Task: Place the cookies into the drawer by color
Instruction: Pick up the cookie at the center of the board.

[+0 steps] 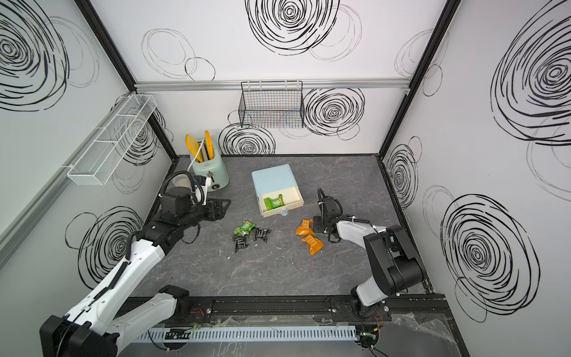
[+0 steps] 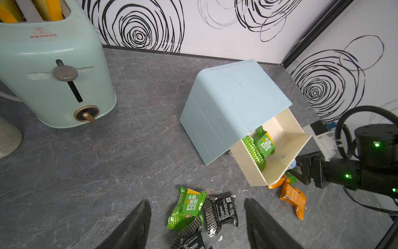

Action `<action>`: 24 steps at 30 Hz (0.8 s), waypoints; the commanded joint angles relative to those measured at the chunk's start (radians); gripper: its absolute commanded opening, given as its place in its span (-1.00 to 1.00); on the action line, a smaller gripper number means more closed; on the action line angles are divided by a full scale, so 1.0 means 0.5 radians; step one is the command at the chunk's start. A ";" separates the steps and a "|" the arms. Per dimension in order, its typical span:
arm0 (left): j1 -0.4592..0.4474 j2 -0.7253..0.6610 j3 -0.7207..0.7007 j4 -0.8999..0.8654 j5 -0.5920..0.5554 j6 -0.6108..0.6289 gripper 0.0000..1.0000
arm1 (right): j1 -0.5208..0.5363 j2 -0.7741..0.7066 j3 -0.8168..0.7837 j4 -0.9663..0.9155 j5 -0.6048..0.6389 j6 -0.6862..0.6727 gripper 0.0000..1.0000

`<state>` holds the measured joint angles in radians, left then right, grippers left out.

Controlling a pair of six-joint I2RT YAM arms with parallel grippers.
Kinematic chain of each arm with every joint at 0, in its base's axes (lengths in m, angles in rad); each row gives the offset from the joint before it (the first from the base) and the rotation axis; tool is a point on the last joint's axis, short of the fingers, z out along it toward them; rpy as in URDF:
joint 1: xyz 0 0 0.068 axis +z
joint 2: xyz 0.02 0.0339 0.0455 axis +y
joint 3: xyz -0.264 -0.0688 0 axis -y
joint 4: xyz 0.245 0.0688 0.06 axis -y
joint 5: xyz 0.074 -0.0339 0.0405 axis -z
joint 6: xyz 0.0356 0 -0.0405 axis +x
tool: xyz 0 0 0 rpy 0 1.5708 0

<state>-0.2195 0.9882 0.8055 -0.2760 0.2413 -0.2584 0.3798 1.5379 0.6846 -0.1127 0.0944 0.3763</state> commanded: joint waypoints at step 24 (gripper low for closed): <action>0.069 0.015 -0.040 0.107 0.108 -0.017 0.47 | 0.062 -0.279 -0.018 0.036 0.105 0.002 -0.26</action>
<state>-0.1951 0.9939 0.7925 -0.2630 0.2798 -0.2626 0.4046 1.4475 0.6922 -0.1040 0.1490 0.3801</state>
